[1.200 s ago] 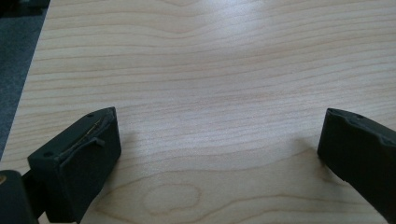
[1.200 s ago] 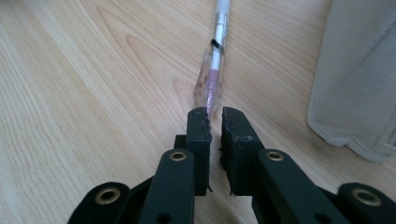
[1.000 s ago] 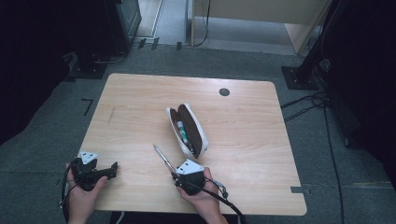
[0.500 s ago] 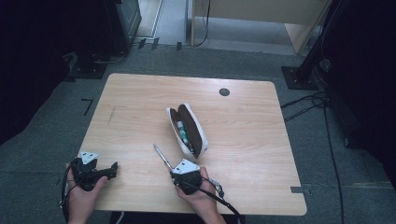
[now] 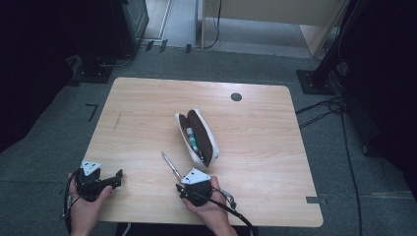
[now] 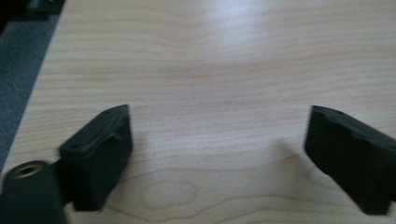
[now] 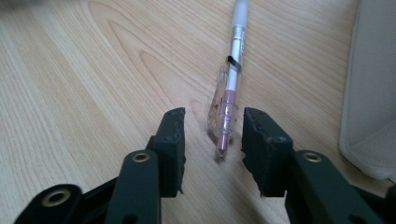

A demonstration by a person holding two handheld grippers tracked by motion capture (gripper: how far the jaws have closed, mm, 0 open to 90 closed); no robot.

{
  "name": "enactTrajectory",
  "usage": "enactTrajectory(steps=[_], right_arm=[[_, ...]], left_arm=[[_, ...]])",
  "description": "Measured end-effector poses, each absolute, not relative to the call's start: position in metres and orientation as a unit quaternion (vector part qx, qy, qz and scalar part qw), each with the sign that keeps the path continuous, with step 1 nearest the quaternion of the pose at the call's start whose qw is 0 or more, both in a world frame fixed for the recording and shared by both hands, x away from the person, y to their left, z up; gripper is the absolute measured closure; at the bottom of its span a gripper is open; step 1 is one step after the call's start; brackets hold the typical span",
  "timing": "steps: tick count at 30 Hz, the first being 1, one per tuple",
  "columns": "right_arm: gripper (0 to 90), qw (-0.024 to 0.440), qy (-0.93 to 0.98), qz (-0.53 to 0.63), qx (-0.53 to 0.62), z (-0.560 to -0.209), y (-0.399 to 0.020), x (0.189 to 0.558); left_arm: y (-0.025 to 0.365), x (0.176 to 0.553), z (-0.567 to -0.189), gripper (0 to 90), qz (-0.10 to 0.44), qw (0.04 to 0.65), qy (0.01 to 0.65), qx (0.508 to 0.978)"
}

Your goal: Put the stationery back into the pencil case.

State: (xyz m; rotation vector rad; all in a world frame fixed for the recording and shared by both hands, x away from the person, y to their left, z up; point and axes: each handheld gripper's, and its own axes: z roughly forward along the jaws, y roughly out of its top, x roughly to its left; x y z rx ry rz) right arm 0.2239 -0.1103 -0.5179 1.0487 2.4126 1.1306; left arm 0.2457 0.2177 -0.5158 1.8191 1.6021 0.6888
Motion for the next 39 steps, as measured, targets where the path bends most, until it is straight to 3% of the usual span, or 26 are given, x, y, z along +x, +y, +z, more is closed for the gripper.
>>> enactTrajectory(steps=[7, 13, 27, 39], right_arm=[[73.5, 0.128, 0.834, 0.396, 0.363, -0.518, -0.109, 0.223], [74.9, 0.116, 0.836, 0.399, 0.36, -0.518, -0.108, 0.222], [67.8, 0.073, 0.84, 0.424, 0.332, -0.518, -0.097, 0.216], [60.4, 0.106, 0.822, 0.447, 0.336, -0.497, -0.139, 0.205]], left_arm=[[0.209, 0.243, -0.512, 14.2, 0.247, 0.314, 0.588, 0.703], [0.205, 0.241, -0.509, 14.4, 0.242, 0.328, 0.577, 0.707], [0.185, 0.238, -0.505, 14.5, 0.216, 0.363, 0.558, 0.714], [0.162, 0.237, -0.502, 14.5, 0.206, 0.391, 0.552, 0.707]])
